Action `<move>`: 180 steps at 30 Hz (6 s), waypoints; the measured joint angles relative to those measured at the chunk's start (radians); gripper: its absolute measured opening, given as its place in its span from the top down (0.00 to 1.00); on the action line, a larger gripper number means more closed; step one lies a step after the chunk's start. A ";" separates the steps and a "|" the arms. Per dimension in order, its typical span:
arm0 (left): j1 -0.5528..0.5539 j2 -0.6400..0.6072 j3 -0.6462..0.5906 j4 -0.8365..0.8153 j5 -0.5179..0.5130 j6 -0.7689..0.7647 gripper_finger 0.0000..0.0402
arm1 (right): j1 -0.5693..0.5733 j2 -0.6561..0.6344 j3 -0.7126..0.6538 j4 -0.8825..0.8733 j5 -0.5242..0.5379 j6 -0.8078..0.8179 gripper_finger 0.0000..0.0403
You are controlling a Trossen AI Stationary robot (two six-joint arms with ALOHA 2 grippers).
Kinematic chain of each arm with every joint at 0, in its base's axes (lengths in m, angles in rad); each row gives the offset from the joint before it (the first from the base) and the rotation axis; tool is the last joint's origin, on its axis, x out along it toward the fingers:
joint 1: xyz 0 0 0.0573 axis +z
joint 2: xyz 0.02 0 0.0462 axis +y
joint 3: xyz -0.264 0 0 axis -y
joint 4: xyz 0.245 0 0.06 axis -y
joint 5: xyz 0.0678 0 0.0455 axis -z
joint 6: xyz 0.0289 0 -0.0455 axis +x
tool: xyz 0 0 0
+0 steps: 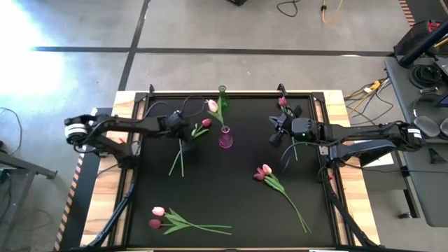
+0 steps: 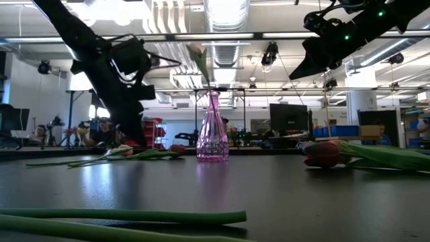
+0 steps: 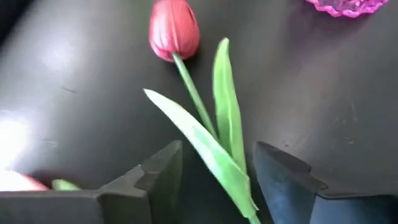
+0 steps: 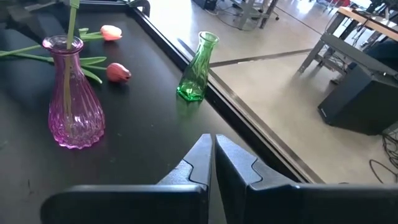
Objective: Sort flowers into vase by color
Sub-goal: Put the red flower into the green vase
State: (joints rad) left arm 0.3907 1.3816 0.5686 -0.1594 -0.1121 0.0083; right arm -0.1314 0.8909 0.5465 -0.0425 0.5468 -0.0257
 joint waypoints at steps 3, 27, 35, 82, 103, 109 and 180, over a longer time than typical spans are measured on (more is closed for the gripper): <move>0.027 0.028 0.004 0.018 0.058 -0.002 0.52 | 0.000 0.000 0.000 -0.001 0.000 0.000 0.97; 0.062 0.106 0.037 0.055 0.072 0.014 0.97 | 0.000 0.000 0.000 0.000 0.000 0.007 0.97; 0.122 -0.033 0.037 0.224 0.078 -0.002 0.99 | 0.000 0.000 0.000 0.000 0.000 0.007 0.97; 0.358 0.441 0.569 1.346 0.213 0.035 1.00 | 0.000 0.001 -0.001 0.034 0.002 -0.019 0.97; 0.374 0.599 0.601 1.428 0.280 0.024 1.00 | 0.000 0.001 -0.001 0.043 0.002 -0.039 0.97; 0.374 0.609 0.547 1.462 0.319 0.024 1.00 | 0.000 0.001 -0.001 0.049 0.002 -0.045 0.97; 0.378 0.556 0.241 1.468 0.386 0.092 0.65 | 0.000 0.001 -0.001 0.082 -0.003 -0.072 0.97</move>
State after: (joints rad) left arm 0.7691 1.9372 0.8097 1.3083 0.2741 0.1007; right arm -0.1314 0.8917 0.5457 0.0395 0.5434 -0.0975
